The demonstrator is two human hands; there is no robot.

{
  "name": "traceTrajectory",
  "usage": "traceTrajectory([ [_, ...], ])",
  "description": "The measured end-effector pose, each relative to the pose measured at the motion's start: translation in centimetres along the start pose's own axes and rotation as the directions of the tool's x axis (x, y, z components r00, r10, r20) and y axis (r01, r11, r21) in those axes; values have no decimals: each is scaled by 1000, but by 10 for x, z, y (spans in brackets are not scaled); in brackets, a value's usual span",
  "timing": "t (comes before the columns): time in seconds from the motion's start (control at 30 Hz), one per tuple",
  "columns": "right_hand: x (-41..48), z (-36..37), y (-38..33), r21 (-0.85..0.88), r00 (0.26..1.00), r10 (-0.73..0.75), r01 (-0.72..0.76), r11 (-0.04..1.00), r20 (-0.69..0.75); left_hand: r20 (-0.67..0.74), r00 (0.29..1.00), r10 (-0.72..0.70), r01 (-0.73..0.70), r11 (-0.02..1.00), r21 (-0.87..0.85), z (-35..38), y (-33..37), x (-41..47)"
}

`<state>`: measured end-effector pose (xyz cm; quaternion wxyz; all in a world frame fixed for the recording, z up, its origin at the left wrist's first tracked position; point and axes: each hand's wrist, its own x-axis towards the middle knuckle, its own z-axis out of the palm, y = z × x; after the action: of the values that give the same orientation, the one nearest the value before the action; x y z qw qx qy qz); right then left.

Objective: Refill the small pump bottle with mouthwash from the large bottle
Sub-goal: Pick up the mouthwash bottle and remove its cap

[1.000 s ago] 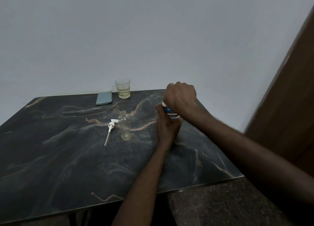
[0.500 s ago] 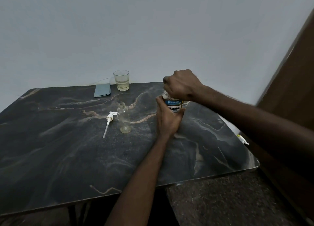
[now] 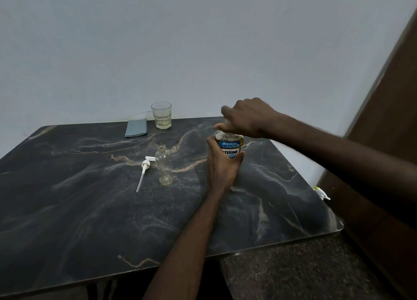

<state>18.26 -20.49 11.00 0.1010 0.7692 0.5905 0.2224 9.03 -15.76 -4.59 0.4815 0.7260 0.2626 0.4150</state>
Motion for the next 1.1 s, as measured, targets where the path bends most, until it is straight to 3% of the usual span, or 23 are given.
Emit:
traceTrajectory([
  [0.23, -11, -1, 21, 334, 950, -308, 272, 902, 57, 9, 1000, -9, 9, 1000, 20, 0, 1, 1],
  [0.33, -11, -7, 31, 460, 933, -357, 297, 837, 46, 1, 1000, -7, 7, 1000, 10, 0, 0, 0],
  [0.4, -9, -15, 34, 520, 949, -309, 229, 823, 70, 8, 1000, -14, 14, 1000, 9, 0, 1, 0],
  [0.5, -5, -24, 34, 491, 968, -226, 145, 859, 108, 15, 1000, -22, 22, 1000, 14, 0, 1, 0],
  [0.6, -2, -26, 33, 492, 964, -259, 201, 847, 53, 28, 999, -33, 33, 999, 8, 1, 1, 0],
  [0.87, 1, -50, 39, 510, 938, -340, 260, 820, 69, 40, 998, -47, 47, 999, 5, 3, -1, 3],
  [0.97, -6, -53, 51, 580, 969, -245, 191, 792, 15, 17, 999, -38, 38, 999, -8, 3, -3, 3],
  [1.03, -17, -46, 60, 666, 995, -74, 98, 740, -65, -4, 1000, -29, 29, 999, -14, 3, -4, 3],
  [1.1, -32, -21, 63, 769, 975, 178, -14, 639, -131, -14, 1000, -28, 28, 999, -25, 3, -5, 3],
])
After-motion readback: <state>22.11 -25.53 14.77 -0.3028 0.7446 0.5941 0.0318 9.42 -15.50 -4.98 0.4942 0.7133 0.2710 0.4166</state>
